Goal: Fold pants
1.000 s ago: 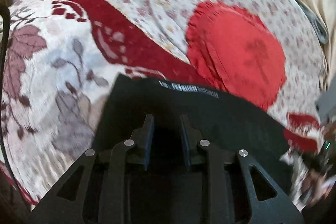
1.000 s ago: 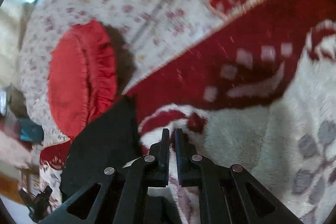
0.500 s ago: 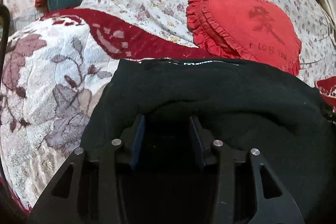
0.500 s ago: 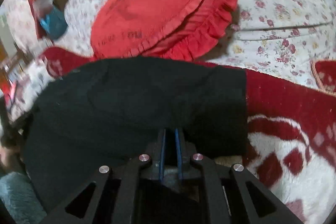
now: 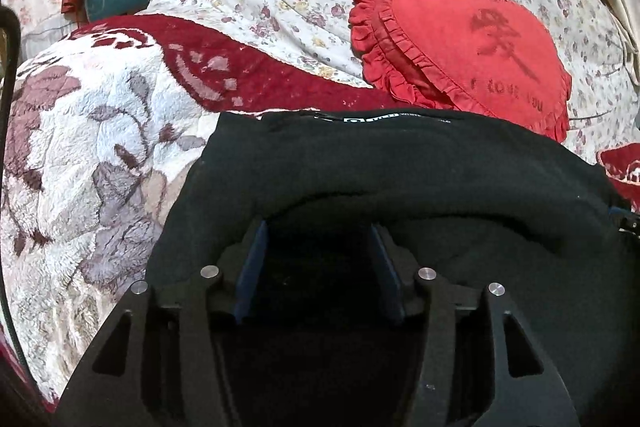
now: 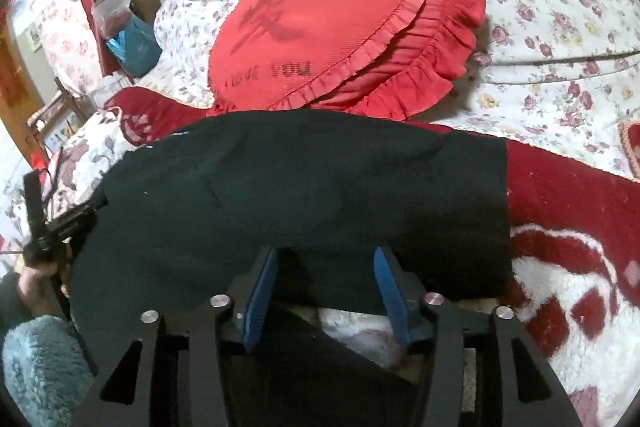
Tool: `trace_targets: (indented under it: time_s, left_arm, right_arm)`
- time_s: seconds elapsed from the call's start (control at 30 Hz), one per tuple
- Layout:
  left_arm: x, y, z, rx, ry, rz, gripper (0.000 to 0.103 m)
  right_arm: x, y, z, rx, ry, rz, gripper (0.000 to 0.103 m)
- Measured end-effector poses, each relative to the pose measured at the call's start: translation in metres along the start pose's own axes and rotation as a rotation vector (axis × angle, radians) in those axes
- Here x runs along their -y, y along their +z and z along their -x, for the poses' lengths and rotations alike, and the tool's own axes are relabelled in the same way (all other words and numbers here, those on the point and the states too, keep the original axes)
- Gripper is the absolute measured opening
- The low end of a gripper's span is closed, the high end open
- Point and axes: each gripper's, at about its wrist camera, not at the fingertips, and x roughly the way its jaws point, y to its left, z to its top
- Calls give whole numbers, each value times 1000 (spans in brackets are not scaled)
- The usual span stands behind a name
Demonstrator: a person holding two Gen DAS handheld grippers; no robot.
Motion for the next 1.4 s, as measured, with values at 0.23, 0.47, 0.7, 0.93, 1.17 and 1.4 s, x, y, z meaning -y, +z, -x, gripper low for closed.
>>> trace_targets:
  time_s: [0.23, 0.47, 0.7, 0.93, 1.17, 1.4]
  left_arm:
    - [-1, -1, 1, 8, -3, 1, 52]
    - [-15, 18, 25, -52, -66, 40, 52]
    - [-71, 87, 42, 9, 64, 10, 69]
    - [-76, 116, -33, -204, -105, -70, 69]
    - [-79, 102, -79, -291, -142, -86, 68]
    - [-75, 103, -80, -240, -179, -91, 43]
  right_arm:
    - [6, -1, 0, 10, 78, -30, 63]
    - [-7, -3, -5, -2, -1, 36, 63]
    - [-9, -4, -7, 5, -28, 53, 63]
    - [-9, -6, -8, 12, -28, 53, 63]
    - [-7, -7, -7, 20, -10, 41, 64]
    - [-7, -7, -8, 23, -5, 38, 64]
